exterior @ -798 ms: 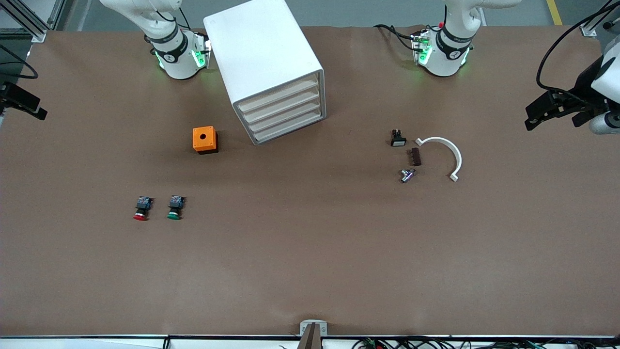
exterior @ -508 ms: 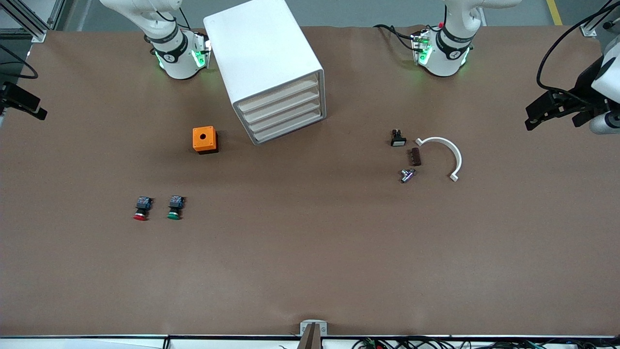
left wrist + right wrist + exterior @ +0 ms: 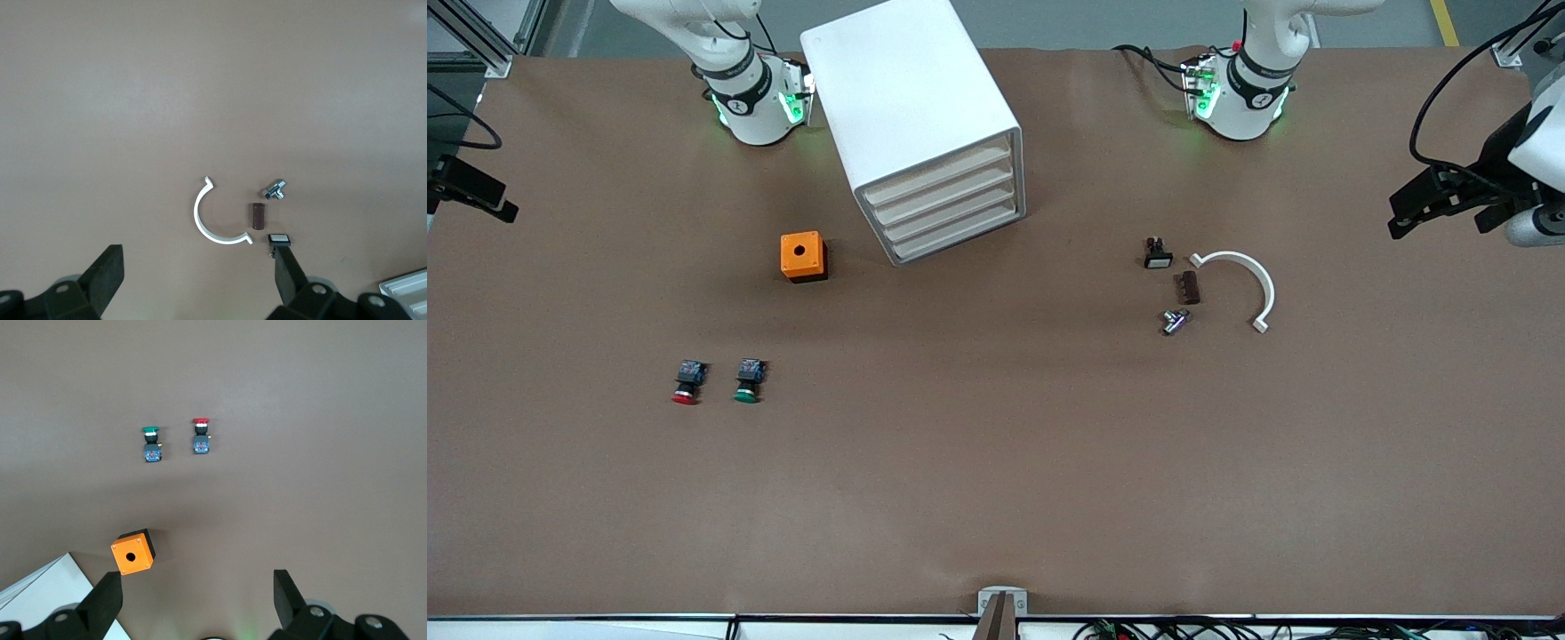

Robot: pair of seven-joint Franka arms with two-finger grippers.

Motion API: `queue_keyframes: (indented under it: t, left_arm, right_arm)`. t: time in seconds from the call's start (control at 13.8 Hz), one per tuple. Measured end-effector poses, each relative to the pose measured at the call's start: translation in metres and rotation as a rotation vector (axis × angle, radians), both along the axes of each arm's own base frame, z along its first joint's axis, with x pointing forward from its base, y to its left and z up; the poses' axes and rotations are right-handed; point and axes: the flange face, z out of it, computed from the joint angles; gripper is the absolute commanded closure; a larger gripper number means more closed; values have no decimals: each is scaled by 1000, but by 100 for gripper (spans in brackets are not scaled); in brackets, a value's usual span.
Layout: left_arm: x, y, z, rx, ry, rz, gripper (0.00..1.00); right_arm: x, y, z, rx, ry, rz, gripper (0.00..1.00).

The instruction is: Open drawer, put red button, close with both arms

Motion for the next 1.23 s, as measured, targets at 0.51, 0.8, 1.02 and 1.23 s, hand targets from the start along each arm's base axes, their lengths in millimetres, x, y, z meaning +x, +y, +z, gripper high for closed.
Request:
queue_keyframes:
  t: [0.51,0.8,1.02,1.23]
  left_arm:
    - [32,-91,-136,-94,283,-98,0]
    - [30,-133,-195,-182,457,-147,0]
    - [23,-170,-227,-311,567,-176,0]
    - [9,-223,-254,-461,665,-213,0]
  right_arm:
    - [53,-4,-159,-6,15,4,0]
    - [76,-9,-258,-12,30,1,0]
    - [87,-13,-320,-16,58,-3,0]
    - [91,-14,-361,-25,27,-26,0]
